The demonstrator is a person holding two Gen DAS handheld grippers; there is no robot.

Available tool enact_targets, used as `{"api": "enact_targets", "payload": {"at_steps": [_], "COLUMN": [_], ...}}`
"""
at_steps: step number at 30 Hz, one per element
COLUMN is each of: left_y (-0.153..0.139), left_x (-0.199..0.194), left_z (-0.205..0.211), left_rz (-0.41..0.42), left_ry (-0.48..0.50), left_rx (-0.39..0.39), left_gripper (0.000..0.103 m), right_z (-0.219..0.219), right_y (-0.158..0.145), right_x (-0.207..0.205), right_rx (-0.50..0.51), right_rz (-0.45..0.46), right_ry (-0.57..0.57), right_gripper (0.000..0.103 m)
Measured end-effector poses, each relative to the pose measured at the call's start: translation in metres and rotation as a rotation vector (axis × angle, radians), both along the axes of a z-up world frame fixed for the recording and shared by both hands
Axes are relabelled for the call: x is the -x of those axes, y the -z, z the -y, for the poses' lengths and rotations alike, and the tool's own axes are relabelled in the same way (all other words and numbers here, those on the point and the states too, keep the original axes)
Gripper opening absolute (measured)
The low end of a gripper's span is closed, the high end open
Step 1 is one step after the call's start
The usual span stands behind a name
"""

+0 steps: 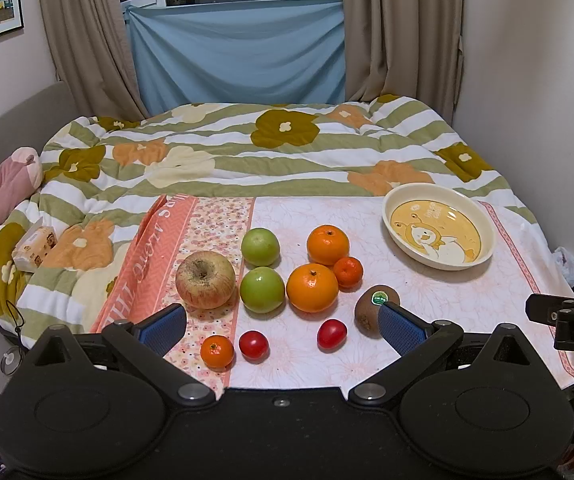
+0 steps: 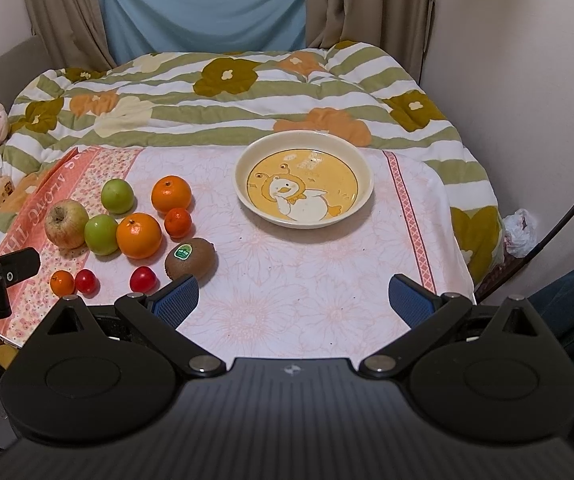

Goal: Organize fruits
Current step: 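Reach the left tool to the large red apple and close on it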

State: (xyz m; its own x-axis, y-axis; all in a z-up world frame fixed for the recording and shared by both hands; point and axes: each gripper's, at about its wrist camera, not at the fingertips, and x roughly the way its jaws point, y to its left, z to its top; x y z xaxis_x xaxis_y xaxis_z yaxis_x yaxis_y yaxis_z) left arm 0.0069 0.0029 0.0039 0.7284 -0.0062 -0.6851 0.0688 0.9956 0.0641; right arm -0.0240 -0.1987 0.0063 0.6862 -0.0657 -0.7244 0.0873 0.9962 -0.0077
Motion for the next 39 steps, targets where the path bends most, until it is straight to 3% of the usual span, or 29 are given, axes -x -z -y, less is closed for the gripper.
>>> {"api": "enact_targets", "payload": {"at_steps": [14, 25, 32, 39], "left_y": [-0.005, 0.011, 0.035, 0.070], "left_x": [-0.003, -0.008, -0.030, -0.067], "left_z": [-0.001, -0.018, -0.054, -0.086], "left_rz": [-0.007, 0.027, 0.035, 0.020], "left_ry": [-0.040, -0.128, -0.090, 0.041], "left_rx": [-0.010, -0.040, -0.055, -0.099], "left_gripper": [0.103, 0.103, 0.103, 0.103], "right_z": [0.006, -0.004, -0.040, -0.086], "right_y": [-0.001, 0.005, 0.027, 0.068], "right_x": [-0.004, -0.025, -0.050, -0.082], "right_rx": [-0.004, -0.025, -0.056, -0.070], "right_rz": [-0.005, 0.059, 0.088, 0.104], "right_ry": [-0.028, -0.235, -0.281, -0.274], "right_gripper": [0.103, 0.103, 0.103, 0.103]}}
